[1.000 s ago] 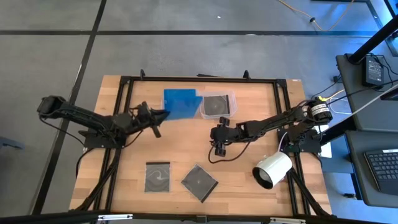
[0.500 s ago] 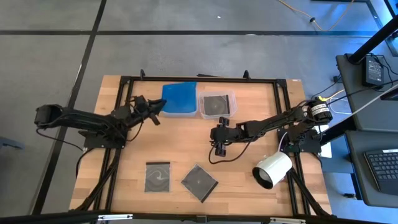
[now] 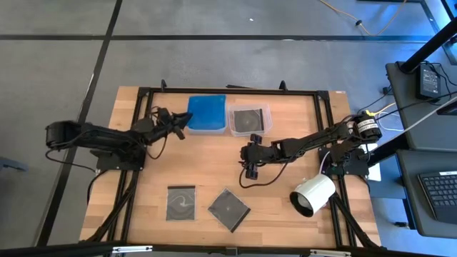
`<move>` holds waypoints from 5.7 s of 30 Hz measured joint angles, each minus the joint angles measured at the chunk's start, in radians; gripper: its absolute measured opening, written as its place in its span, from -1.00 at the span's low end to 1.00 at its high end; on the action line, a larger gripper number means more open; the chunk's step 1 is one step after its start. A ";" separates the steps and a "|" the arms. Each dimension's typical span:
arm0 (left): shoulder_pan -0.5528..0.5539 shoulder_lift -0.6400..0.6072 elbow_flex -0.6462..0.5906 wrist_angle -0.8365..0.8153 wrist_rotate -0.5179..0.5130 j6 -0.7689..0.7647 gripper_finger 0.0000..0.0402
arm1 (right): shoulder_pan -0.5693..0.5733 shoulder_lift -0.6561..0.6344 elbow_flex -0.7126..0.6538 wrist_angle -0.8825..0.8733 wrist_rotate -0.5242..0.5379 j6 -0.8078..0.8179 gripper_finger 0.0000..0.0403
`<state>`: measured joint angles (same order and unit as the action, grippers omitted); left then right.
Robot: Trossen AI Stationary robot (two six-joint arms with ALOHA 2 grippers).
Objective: Pick & place jewel cases by type
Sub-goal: Put the blue CD case into the left transparent bin, then adjust the left transparent bin on the shelf
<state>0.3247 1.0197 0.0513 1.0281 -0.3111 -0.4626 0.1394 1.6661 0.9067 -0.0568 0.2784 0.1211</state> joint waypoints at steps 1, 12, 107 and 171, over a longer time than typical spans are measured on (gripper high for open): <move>0.007 0.019 0.000 0.009 -0.001 -0.008 -0.77 | 0.000 0.000 0.000 0.005 0.000 -0.001 0.04; 0.043 0.228 0.000 0.192 0.025 -0.056 -0.77 | 0.000 0.000 0.000 0.030 0.000 0.001 0.04; 0.044 0.257 -0.045 0.135 -0.294 -0.090 0.07 | 0.000 0.002 0.000 0.029 -0.002 0.002 0.04; 0.164 0.127 0.248 -0.815 -0.323 -0.131 0.07 | 0.000 0.002 0.000 0.021 -0.001 -0.017 0.04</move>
<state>0.4888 1.1470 0.2989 0.2134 -0.6339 -0.5939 0.1394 1.6676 0.9066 -0.0353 0.2771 0.1036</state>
